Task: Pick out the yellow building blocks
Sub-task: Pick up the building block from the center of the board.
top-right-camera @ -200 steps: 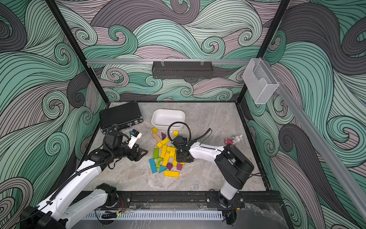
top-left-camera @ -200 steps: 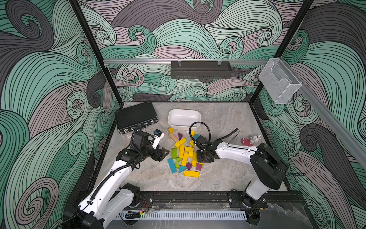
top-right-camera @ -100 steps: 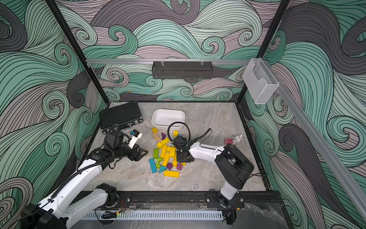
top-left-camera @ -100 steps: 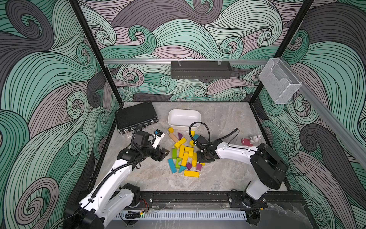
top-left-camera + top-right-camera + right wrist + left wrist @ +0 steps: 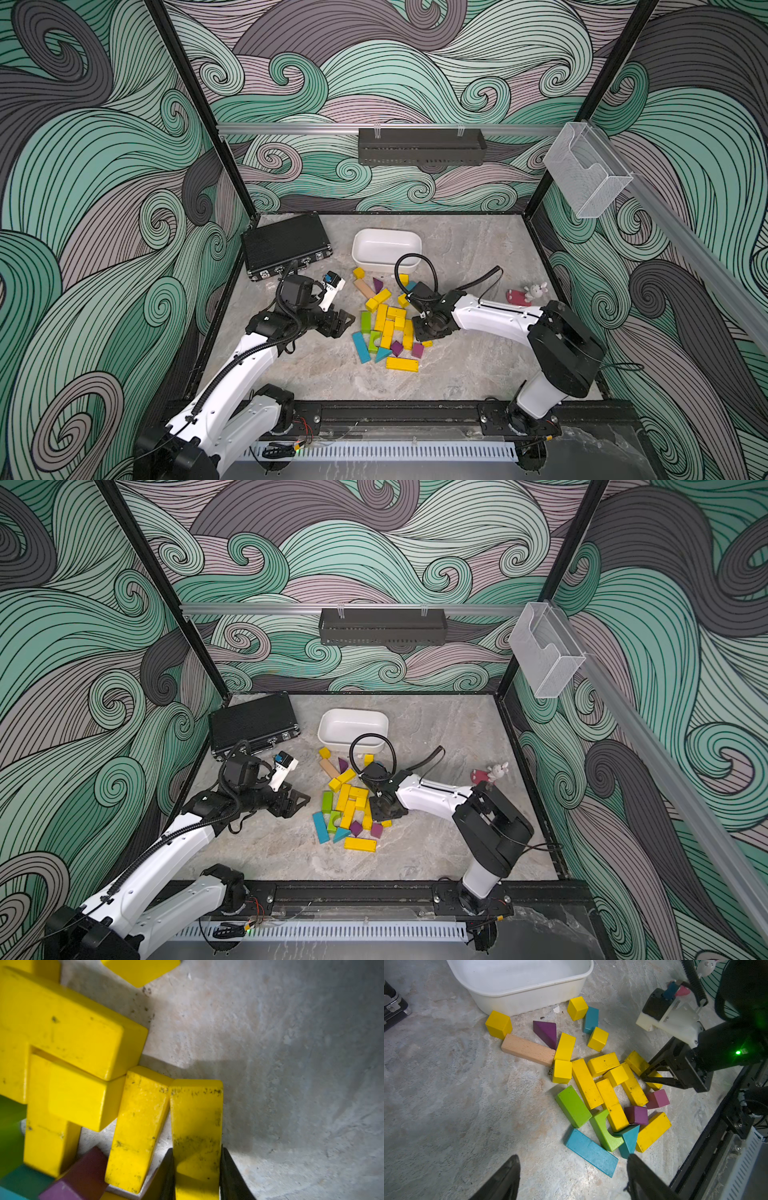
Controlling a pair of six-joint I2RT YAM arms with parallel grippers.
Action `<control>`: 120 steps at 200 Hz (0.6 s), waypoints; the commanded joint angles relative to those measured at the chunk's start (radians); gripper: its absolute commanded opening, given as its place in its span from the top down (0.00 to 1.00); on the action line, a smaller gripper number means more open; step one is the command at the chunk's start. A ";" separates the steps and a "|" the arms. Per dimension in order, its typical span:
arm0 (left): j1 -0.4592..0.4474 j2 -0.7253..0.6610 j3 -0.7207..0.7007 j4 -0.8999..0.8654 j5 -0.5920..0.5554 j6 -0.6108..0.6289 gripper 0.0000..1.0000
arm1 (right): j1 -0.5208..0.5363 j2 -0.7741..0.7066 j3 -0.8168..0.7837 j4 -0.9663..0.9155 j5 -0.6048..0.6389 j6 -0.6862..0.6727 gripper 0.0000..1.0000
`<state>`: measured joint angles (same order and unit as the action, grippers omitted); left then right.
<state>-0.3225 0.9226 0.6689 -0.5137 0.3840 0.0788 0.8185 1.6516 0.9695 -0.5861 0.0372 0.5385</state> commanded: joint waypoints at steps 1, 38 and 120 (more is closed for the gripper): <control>-0.007 -0.018 0.012 -0.017 -0.012 0.002 0.21 | -0.005 -0.059 0.046 -0.079 0.005 -0.084 0.89; -0.008 -0.029 0.013 -0.020 -0.032 0.006 0.21 | -0.006 -0.095 0.110 -0.158 0.045 -0.169 0.89; -0.006 -0.029 0.028 -0.007 -0.050 0.019 0.20 | -0.041 -0.065 0.345 -0.283 0.030 -0.319 0.92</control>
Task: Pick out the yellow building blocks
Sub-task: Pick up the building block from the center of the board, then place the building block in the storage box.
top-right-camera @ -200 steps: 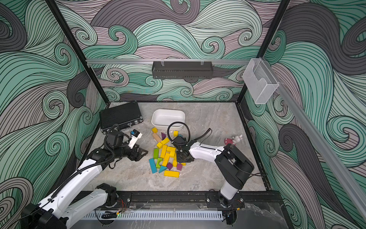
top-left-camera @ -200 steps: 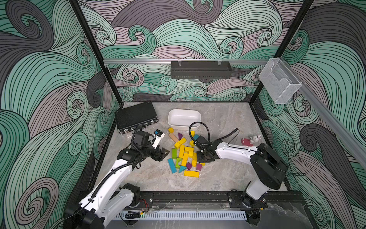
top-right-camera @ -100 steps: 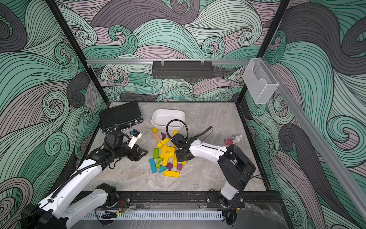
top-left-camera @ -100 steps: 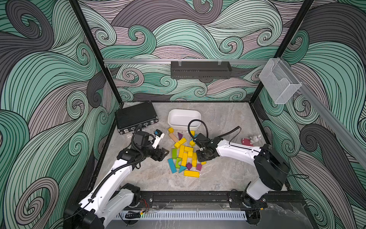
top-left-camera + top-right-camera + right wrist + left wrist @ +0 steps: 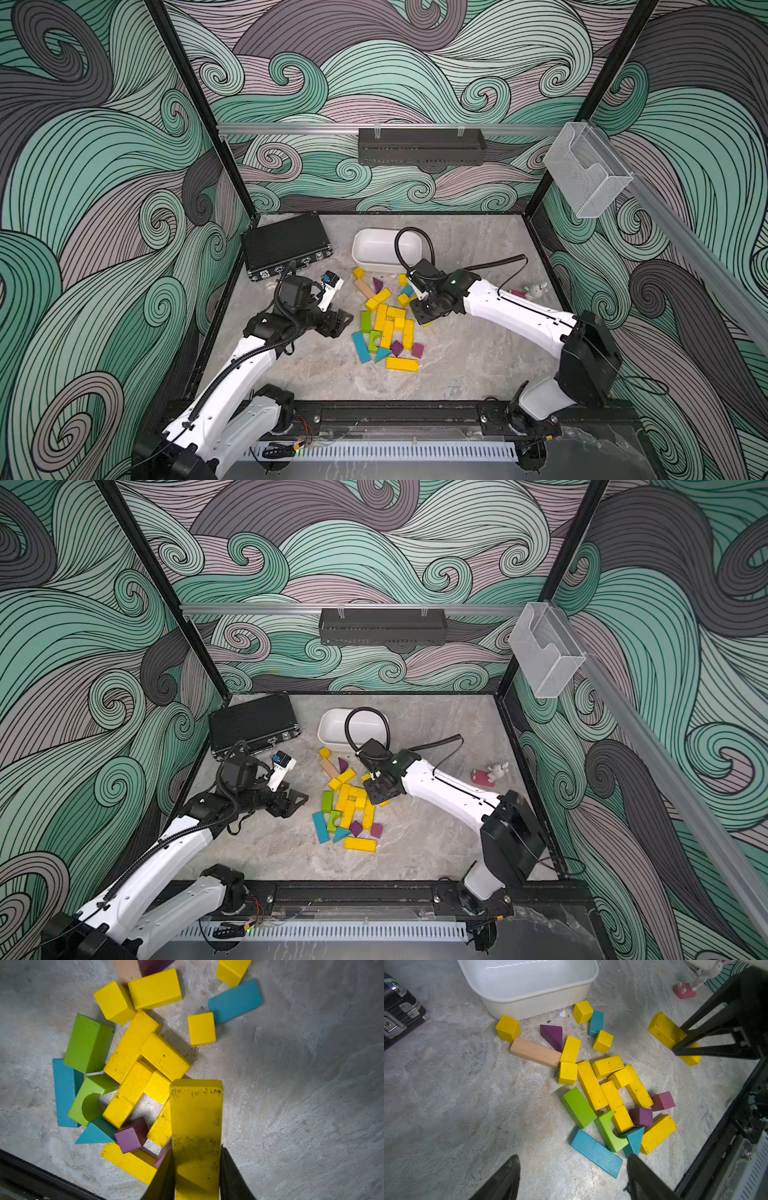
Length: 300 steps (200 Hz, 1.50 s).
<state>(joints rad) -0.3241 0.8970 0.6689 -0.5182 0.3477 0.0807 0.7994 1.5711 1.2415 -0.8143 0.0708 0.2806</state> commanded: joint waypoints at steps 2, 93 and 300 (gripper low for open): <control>-0.004 0.001 0.032 0.000 -0.014 0.017 0.20 | -0.025 0.019 0.081 -0.055 -0.003 -0.061 0.92; 0.003 0.516 0.558 0.115 -0.048 -0.058 0.22 | -0.179 0.380 0.565 -0.108 -0.070 -0.121 0.92; 0.032 0.758 0.633 0.157 0.120 -0.073 0.22 | -0.351 0.929 1.084 -0.135 -0.079 -0.016 0.85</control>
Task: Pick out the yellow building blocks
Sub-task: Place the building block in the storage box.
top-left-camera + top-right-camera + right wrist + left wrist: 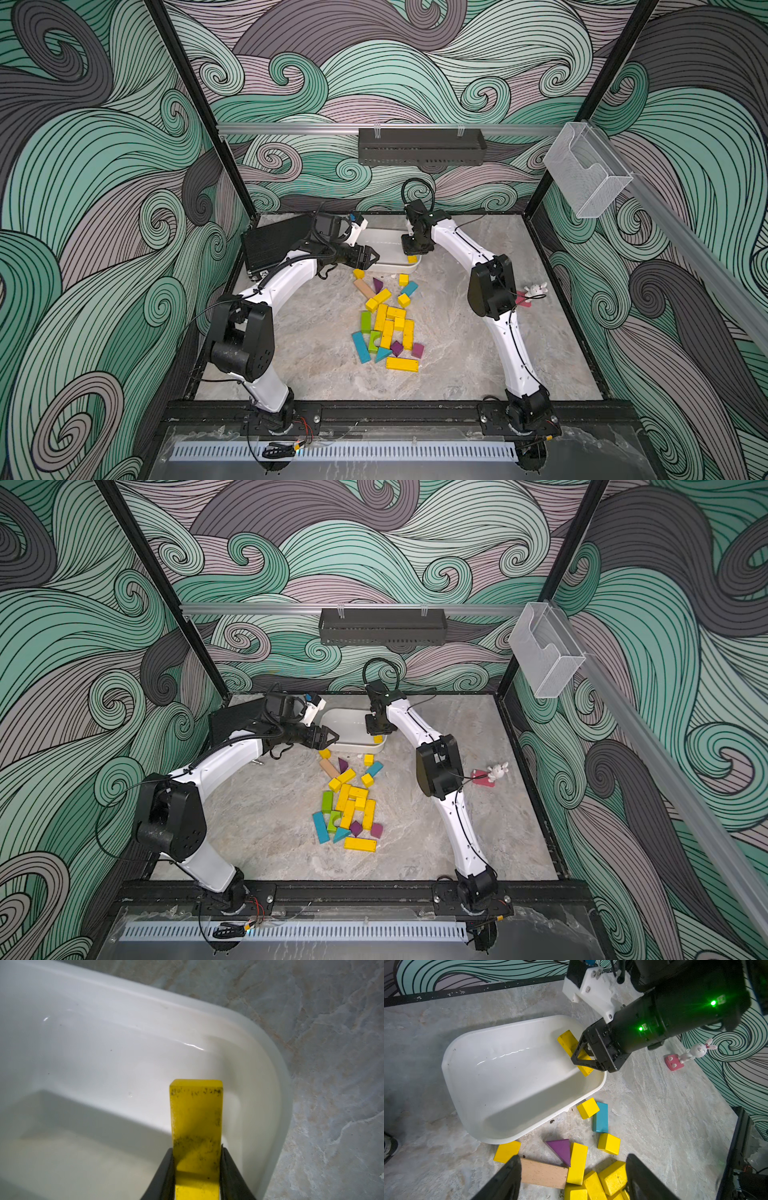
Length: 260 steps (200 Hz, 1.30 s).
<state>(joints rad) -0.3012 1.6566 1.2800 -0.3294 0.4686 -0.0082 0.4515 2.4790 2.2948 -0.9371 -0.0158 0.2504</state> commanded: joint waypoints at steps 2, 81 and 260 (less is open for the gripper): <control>0.010 -0.002 0.021 -0.033 -0.002 0.018 0.22 | -0.003 0.022 0.031 -0.012 0.008 0.015 0.85; 0.009 -0.006 0.001 -0.034 -0.032 -0.007 0.21 | -0.002 0.020 0.032 -0.021 0.037 0.032 0.82; 0.011 -0.019 0.001 -0.052 -0.061 0.008 0.21 | 0.019 0.040 0.097 -0.036 0.049 0.056 0.57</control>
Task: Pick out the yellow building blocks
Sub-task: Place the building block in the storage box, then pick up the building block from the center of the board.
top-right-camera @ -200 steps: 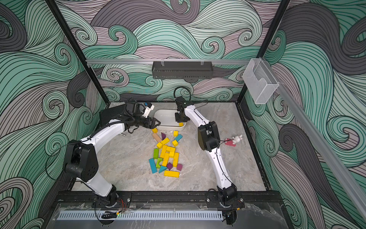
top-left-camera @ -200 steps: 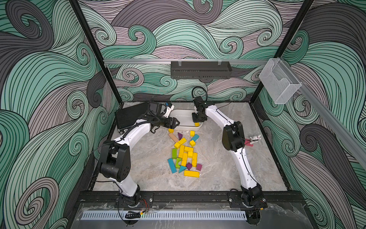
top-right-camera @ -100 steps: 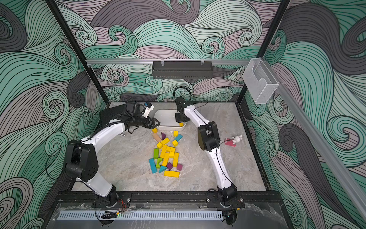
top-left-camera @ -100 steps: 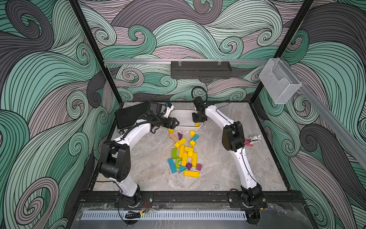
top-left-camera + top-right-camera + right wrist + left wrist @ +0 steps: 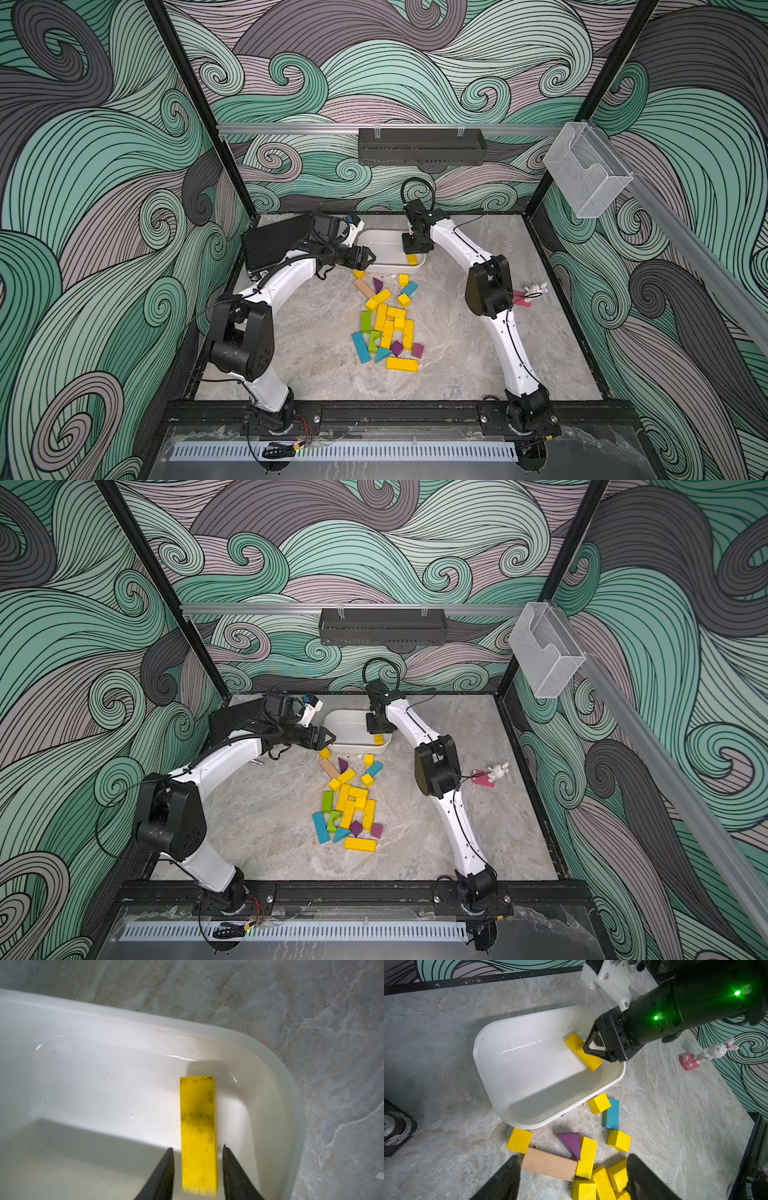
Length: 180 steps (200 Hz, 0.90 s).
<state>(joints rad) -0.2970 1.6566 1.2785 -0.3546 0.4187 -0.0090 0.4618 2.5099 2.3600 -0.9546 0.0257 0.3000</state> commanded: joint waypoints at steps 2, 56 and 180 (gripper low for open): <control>0.007 -0.018 0.003 -0.027 -0.011 0.009 0.21 | 0.009 0.008 0.033 -0.019 0.008 0.007 0.57; 0.007 -0.028 0.007 -0.036 -0.018 0.015 0.21 | 0.015 -0.030 0.063 -0.039 -0.012 -0.004 0.55; 0.007 -0.175 -0.046 -0.007 -0.076 0.067 0.21 | 0.051 -0.332 -0.005 -0.040 -0.067 -0.055 0.55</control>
<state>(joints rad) -0.2970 1.5410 1.2430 -0.3733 0.3588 0.0383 0.4934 2.2627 2.3970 -0.9825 -0.0299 0.2665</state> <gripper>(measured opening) 0.790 0.450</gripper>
